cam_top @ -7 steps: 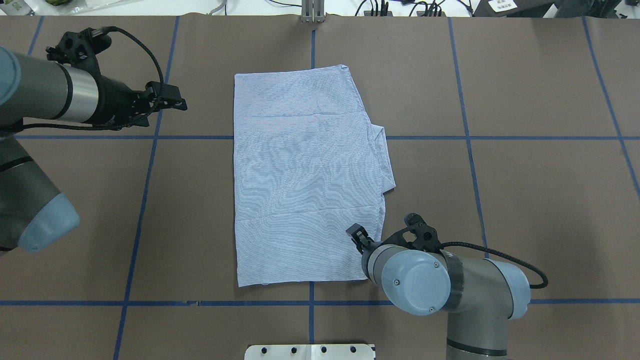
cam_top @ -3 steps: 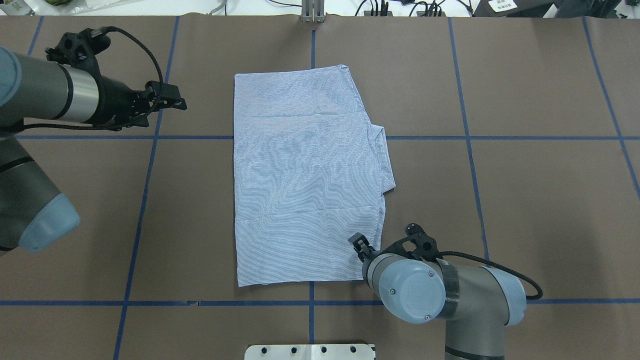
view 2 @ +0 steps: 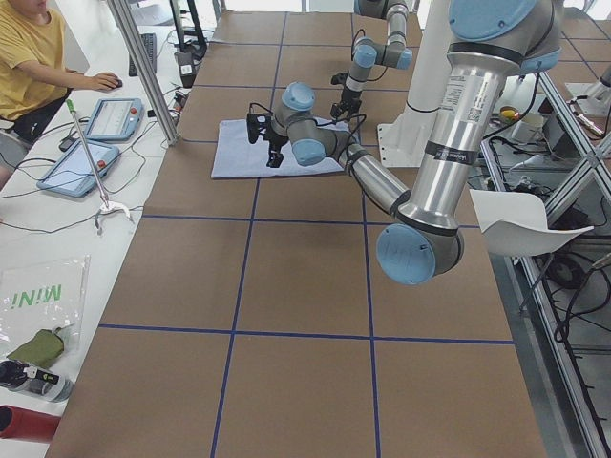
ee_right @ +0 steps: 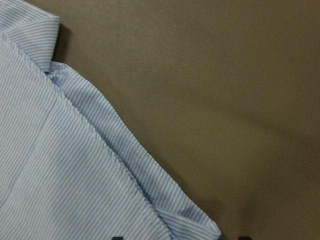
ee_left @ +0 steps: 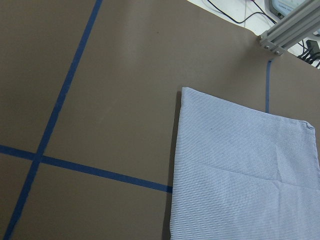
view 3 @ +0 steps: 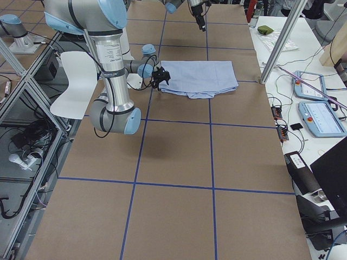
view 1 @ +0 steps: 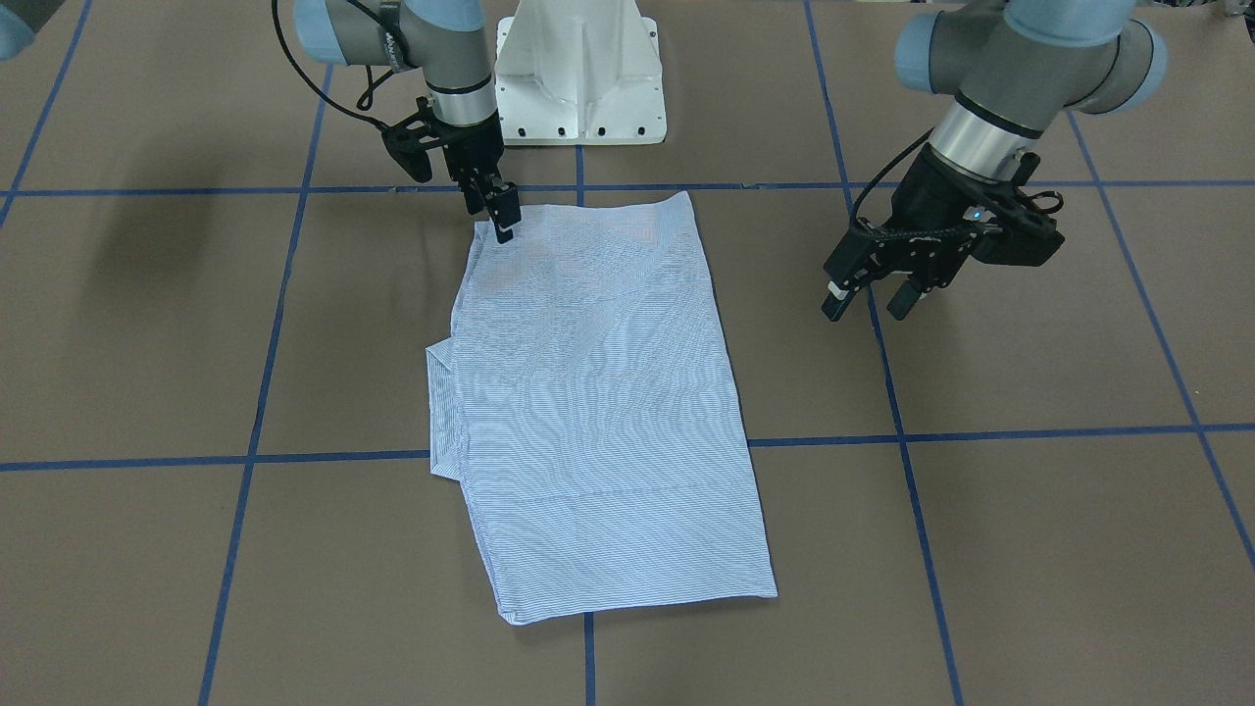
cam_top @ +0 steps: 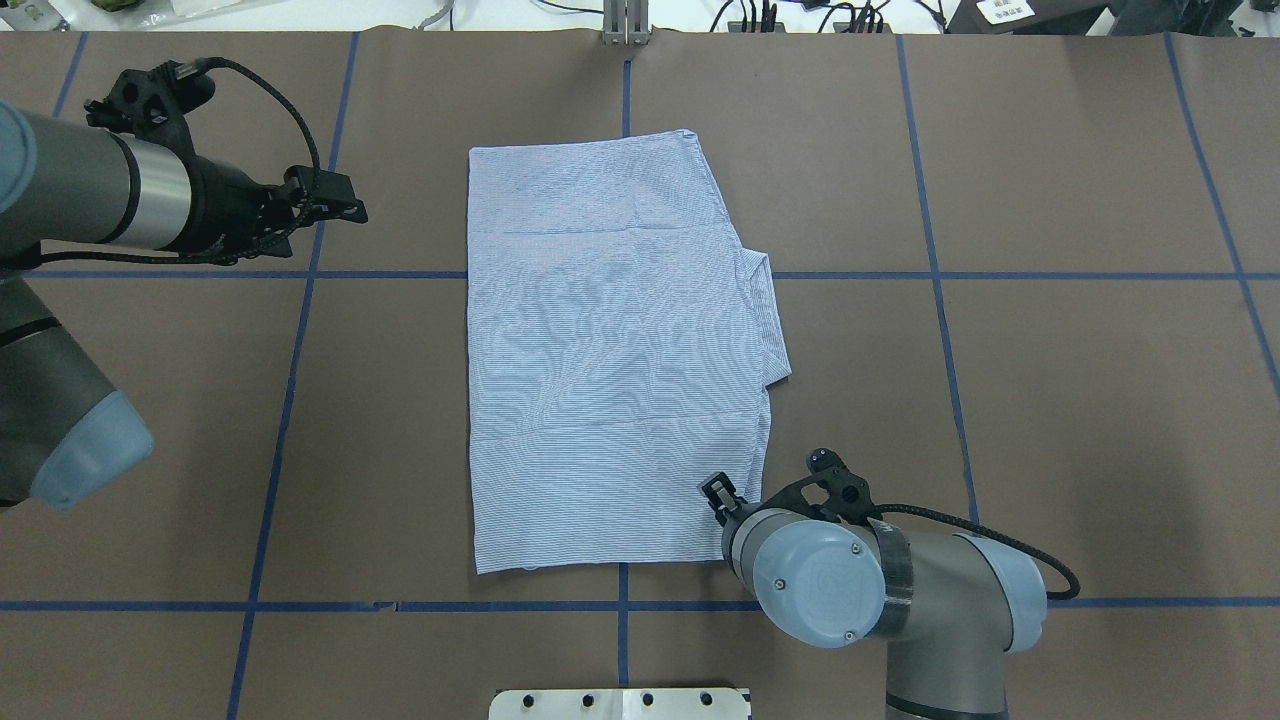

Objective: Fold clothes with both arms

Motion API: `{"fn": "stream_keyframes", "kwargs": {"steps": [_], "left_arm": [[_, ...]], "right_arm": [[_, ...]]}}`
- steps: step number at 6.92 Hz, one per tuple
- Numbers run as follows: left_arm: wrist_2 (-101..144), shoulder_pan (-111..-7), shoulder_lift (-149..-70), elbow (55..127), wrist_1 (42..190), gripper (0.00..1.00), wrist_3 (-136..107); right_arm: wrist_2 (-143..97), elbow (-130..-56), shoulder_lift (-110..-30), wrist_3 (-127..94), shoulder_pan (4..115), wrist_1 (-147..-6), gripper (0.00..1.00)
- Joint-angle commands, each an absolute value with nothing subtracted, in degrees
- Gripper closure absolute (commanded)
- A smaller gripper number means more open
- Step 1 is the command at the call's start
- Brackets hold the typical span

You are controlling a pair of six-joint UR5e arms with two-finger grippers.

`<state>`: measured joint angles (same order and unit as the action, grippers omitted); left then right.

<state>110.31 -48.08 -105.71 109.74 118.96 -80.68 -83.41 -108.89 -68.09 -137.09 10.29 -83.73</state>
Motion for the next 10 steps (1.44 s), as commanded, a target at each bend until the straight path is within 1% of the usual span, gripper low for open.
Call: {"fn": "stream_keyframes", "kwargs": {"steps": [1,2,3,4,5,7,9,10], "left_arm": [[110.39,-48.08,-105.64,109.78,119.0,0.01,-80.68],[110.39,-48.16,-105.64,109.86,119.0,0.01,-80.68],[110.39,-48.16,-105.64,109.86,119.0,0.01,-80.77],[110.39,-48.16,-105.38,110.39,119.0,0.01,-80.86],[110.39,-48.16,-105.03,111.0,119.0,0.01,-80.86],[110.48,-48.08,-104.77,110.92,119.0,0.01,-82.16],[110.65,-46.07,-104.77,112.05,120.14,0.02,-89.69],[105.61,-37.79,-104.42,112.32,121.97,0.01,-97.57]], "right_arm": [[-83.5,-108.55,-68.03,-136.93,10.28,-83.76,0.23],[-83.5,-108.72,-67.77,-136.93,10.2,-83.76,0.46],[-83.5,-108.72,-67.76,-136.93,10.28,-83.67,0.79],[-83.5,-108.55,-67.85,-136.85,10.28,-83.5,0.85],[-83.5,-109.07,-67.59,-136.76,10.28,-83.58,1.0],[-84.98,-110.12,-67.59,-136.58,11.07,-83.58,1.0],[-86.04,-112.23,-67.94,-136.84,11.25,-83.85,1.0],[-86.04,-113.45,-68.46,-136.85,11.34,-84.63,1.0]]}}
